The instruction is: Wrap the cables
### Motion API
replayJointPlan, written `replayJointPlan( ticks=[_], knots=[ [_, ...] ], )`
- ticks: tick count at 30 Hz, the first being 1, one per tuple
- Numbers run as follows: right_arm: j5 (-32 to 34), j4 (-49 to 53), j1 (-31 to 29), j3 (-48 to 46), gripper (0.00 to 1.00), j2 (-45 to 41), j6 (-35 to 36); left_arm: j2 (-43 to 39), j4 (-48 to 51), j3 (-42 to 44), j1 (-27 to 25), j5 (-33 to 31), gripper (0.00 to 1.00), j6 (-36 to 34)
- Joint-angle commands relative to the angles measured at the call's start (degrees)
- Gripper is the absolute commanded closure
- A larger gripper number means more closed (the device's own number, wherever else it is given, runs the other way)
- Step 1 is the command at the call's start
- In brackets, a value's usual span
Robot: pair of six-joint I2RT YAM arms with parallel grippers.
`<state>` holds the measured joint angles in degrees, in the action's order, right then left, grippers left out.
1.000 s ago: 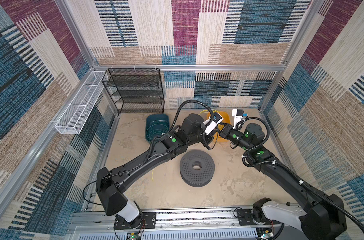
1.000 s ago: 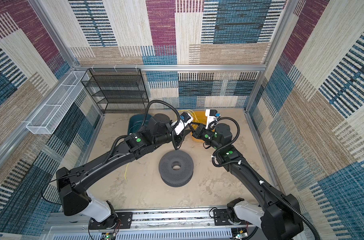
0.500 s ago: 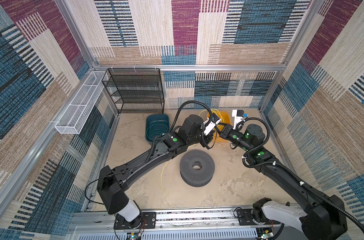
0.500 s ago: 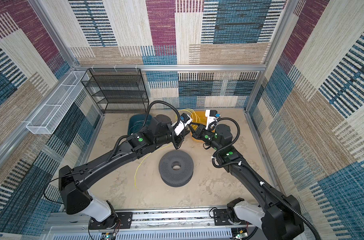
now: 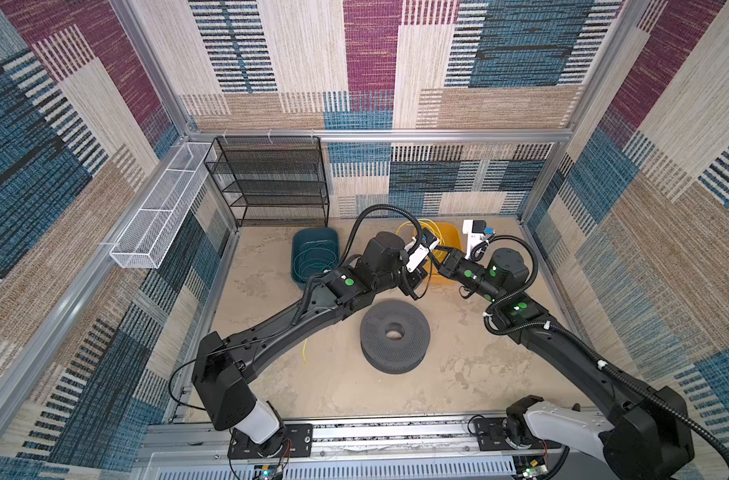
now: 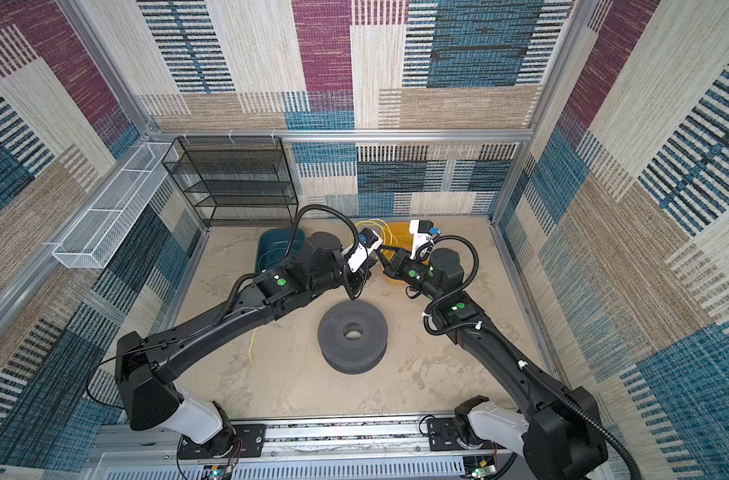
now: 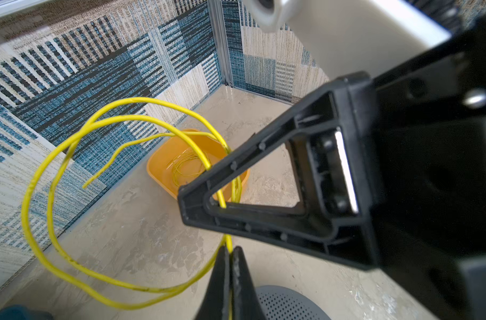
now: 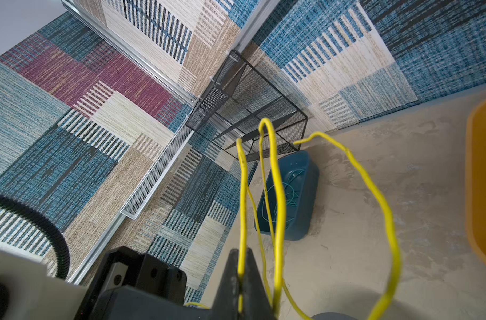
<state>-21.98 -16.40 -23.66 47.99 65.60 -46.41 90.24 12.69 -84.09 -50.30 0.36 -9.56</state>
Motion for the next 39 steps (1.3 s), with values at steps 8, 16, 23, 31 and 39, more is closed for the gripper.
replayJointPlan(
  ticks=[8, 16, 23, 31, 39],
  knots=[
    [-1.7, -2.2, -0.4, 0.2, 1.0, 0.1, -0.4, -0.3, -2.9, 0.3, 0.0, 0.7, 0.79, 0.0],
    [-1.5, -2.1, -0.3, -0.2, 1.0, 0.0, -0.3, -1.3, -4.5, 1.7, 0.2, -0.4, 1.0, 0.3],
    [-1.8, -1.6, -0.3, 0.2, 0.86, -0.6, -0.2, -2.1, -6.1, 3.8, 0.4, 0.8, 1.0, 0.5],
    [4.8, 8.9, -0.3, 5.5, 0.58, -5.8, 6.2, -4.3, -9.7, 8.4, 2.6, 3.6, 1.0, 2.9],
    [9.7, 14.2, 0.1, 9.5, 0.59, -7.3, 10.4, -5.4, -9.5, 8.9, 2.8, 5.5, 1.0, 2.4]
  ],
)
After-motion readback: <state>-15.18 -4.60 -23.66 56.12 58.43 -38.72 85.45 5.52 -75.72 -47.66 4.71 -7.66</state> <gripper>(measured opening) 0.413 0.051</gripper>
